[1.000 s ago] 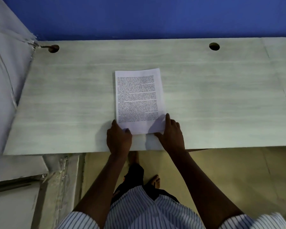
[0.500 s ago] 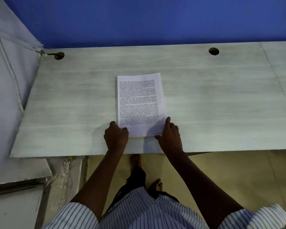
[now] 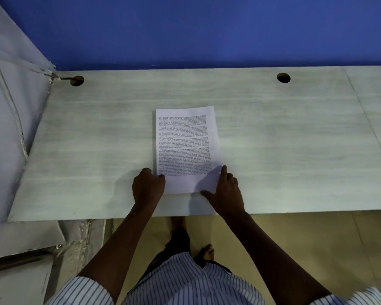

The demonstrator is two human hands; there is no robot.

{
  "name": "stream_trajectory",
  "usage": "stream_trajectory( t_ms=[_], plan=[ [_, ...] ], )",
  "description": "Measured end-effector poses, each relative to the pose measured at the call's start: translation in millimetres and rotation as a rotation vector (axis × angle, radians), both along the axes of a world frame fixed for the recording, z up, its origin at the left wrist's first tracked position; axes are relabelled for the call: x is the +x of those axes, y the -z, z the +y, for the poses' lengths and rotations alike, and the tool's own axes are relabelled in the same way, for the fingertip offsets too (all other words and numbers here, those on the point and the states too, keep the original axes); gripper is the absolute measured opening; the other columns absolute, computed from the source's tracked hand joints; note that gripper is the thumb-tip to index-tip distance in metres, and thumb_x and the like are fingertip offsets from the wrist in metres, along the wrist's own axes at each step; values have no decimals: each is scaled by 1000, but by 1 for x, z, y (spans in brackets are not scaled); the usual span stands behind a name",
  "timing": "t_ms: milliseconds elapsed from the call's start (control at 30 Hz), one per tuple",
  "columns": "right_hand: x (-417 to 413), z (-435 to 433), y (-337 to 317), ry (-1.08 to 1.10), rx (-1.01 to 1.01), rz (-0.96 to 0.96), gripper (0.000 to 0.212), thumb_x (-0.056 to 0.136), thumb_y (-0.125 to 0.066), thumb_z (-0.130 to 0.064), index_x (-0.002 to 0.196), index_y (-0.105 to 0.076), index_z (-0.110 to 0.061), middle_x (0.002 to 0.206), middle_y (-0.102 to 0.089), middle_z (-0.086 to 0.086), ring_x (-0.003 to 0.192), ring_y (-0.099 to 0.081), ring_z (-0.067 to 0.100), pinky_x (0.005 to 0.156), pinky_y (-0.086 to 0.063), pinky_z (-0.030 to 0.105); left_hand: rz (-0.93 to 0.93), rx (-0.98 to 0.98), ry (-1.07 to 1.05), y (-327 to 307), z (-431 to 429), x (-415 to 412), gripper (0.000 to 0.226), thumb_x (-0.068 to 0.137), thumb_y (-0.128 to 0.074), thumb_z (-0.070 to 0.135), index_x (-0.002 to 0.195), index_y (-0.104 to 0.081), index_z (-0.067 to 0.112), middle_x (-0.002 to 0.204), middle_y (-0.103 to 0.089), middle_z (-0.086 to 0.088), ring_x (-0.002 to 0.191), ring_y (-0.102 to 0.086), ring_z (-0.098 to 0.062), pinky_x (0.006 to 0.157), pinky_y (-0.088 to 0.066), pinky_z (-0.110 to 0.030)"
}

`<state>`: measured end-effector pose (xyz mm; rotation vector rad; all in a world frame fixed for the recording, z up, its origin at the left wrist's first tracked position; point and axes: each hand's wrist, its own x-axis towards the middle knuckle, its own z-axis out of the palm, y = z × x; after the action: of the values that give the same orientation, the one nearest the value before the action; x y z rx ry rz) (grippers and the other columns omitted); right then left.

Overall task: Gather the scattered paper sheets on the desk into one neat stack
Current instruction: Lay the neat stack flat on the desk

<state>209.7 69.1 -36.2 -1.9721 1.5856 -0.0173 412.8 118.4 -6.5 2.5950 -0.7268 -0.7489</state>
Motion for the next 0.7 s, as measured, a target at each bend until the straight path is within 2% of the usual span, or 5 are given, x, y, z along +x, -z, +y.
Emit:
stream_trajectory(
  t_ms=[67,133,367,533,700],
  plan=[
    [6,-14,-6,49,-18,28,112,81,-62,-69,155,-15,1,146,-44,20,130,-46,36,102,-43,45,9,-4,11,1,-14,8,50,92,-64,31,131,-54,0,126,-65,-20,116,-61,-37,93,-49,-39],
    [18,-37,-9,105,-38,31,104,85,-53,-72,154,-18,-1,144,-47,20,128,-48,37,100,-44,46,21,-18,32,2,-34,17,52,92,-63,31,131,-51,-1,125,-65,-20,115,-62,-38,91,-50,-40],
    [76,-149,-19,123,13,-5,80,95,-59,-43,151,-22,-1,142,-48,21,130,-45,39,99,-43,43,10,-102,32,-4,-133,58,50,92,-62,28,129,-48,-2,125,-63,-25,113,-62,-41,91,-53,-43],
    [104,-172,-14,154,2,72,65,91,-59,-18,145,-29,3,137,-49,21,125,-48,38,97,-45,42,6,-46,20,1,-169,66,41,89,-59,24,121,-54,-1,121,-65,-23,112,-63,-39,94,-53,-43],
    [113,-174,-7,140,-12,138,73,87,-57,-7,150,-21,2,137,-46,20,124,-46,37,95,-46,43,-19,-2,33,8,-171,71,48,92,-59,25,130,-48,-2,124,-64,-23,113,-63,-38,91,-52,-43]
  ],
)
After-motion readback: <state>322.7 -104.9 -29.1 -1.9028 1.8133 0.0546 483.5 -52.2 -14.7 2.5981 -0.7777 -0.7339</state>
